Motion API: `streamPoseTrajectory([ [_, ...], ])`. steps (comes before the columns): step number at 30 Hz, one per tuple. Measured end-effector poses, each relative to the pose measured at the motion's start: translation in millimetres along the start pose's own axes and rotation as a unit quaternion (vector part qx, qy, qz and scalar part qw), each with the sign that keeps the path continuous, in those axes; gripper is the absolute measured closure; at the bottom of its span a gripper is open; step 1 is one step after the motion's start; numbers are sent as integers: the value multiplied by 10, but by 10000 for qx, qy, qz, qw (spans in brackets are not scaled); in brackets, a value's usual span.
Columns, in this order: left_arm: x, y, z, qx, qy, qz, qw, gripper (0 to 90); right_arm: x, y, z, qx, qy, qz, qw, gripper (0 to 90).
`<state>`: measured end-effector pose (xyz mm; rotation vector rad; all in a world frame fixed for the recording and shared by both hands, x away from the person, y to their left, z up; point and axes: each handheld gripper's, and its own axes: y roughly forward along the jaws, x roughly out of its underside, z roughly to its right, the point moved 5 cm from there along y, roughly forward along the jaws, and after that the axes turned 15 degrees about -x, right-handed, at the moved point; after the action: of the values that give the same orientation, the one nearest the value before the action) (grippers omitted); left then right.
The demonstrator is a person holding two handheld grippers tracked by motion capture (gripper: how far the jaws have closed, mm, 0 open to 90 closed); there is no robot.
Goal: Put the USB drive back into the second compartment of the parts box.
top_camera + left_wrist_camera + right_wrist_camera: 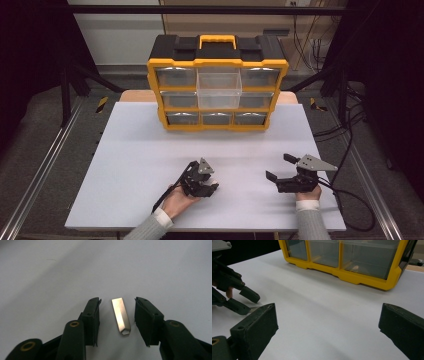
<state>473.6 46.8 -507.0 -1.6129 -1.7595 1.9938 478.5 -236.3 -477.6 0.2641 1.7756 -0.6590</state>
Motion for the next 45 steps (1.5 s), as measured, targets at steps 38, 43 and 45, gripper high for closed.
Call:
streamPoseTrajectory([
  [38, 5, 4, -25, 104, -129, -61, 9998, 787, 0, 2, -1, -14, 16, 0, 10000, 25],
  [43, -4, -18, -34, 84, -153, -5, 9998, 787, 0, 2, -1, -17, 9, -2, 10000, 25],
  [45, -11, -42, -44, 102, -167, 11, 9998, 787, 1, 3, -2, -17, 22, -7, 10000, 25],
])
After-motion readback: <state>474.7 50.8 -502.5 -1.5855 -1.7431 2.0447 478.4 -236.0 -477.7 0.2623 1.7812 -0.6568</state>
